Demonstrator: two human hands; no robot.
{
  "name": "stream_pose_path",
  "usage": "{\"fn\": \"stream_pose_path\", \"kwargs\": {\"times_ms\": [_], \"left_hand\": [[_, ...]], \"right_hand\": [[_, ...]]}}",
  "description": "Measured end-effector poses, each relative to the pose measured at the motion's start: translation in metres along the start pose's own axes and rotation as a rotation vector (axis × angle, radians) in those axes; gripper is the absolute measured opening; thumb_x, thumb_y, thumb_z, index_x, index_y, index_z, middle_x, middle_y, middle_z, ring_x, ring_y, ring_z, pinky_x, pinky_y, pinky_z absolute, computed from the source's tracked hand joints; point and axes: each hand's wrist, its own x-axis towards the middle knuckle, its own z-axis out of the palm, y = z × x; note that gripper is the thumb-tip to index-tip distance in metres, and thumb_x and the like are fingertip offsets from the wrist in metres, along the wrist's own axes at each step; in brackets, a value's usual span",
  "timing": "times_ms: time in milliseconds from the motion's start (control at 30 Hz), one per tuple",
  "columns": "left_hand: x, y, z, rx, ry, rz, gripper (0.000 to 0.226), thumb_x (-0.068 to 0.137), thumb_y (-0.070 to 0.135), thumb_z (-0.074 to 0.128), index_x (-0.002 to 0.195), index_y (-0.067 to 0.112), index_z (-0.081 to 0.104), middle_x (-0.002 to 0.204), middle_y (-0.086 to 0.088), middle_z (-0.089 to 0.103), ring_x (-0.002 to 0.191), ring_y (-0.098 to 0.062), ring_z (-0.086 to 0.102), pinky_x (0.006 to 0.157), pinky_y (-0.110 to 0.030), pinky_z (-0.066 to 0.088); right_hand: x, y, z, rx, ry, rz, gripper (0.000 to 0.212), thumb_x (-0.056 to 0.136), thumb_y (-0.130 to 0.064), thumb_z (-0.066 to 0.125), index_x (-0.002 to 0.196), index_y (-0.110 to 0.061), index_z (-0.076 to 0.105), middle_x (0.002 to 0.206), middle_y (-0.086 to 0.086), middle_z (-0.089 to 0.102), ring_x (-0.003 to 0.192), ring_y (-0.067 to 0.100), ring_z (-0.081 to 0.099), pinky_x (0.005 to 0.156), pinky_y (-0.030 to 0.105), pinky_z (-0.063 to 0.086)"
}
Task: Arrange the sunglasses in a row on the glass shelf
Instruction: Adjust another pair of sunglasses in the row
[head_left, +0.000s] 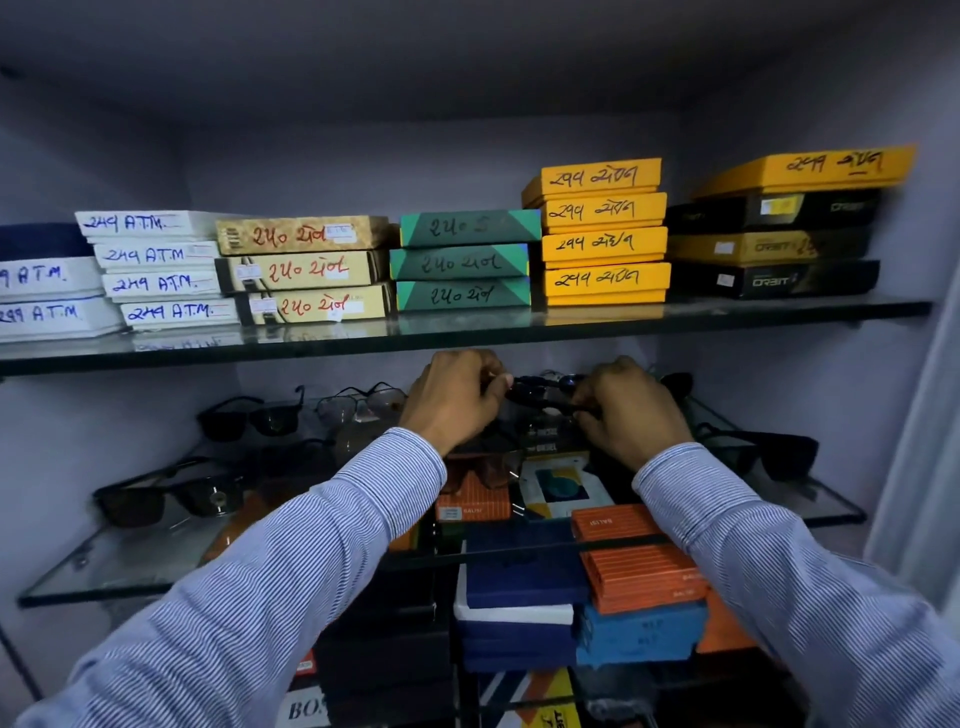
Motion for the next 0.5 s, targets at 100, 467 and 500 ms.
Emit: {"fn": "stream_pose_path", "kwargs": {"times_ms": [100, 467, 500], "left_hand": [[0.005, 0.004, 0.008, -0.049, -0.014, 0.006, 0.023, 0.097, 0.035, 0.065, 0.103, 0.016, 0.078, 0.104, -0.006, 0.079, 0.098, -0.024, 0.072, 0.089, -0.043, 0.06], [0.009, 0.022, 0.023, -0.102, -0.018, 0.184, 0.018, 0.081, 0.028, 0.085, 0.081, 0.01, 0.081, 0.07, 0.007, 0.063, 0.065, -0.009, 0.06, 0.07, -0.027, 0.051], [0.008, 0.024, 0.024, -0.099, -0.013, 0.209, 0.018, 0.082, 0.027, 0.085, 0.08, 0.01, 0.081, 0.07, 0.008, 0.062, 0.064, -0.007, 0.058, 0.069, -0.025, 0.05]], "right_hand": [[-0.012, 0.002, -0.006, -0.085, 0.07, -0.076, 0.022, 0.079, -0.026, 0.071, 0.099, -0.018, 0.078, 0.099, 0.007, 0.067, 0.097, 0.027, 0.062, 0.071, 0.036, 0.054], [-0.04, 0.021, -0.023, 0.14, 0.127, 0.023, 0.022, 0.076, -0.014, 0.078, 0.097, -0.016, 0.073, 0.111, 0.002, 0.06, 0.1, 0.017, 0.055, 0.084, 0.031, 0.052], [-0.039, 0.023, -0.024, 0.196, 0.126, 0.056, 0.028, 0.073, -0.013, 0.08, 0.099, -0.017, 0.071, 0.111, 0.0, 0.059, 0.097, 0.013, 0.054, 0.084, 0.027, 0.05]]}}
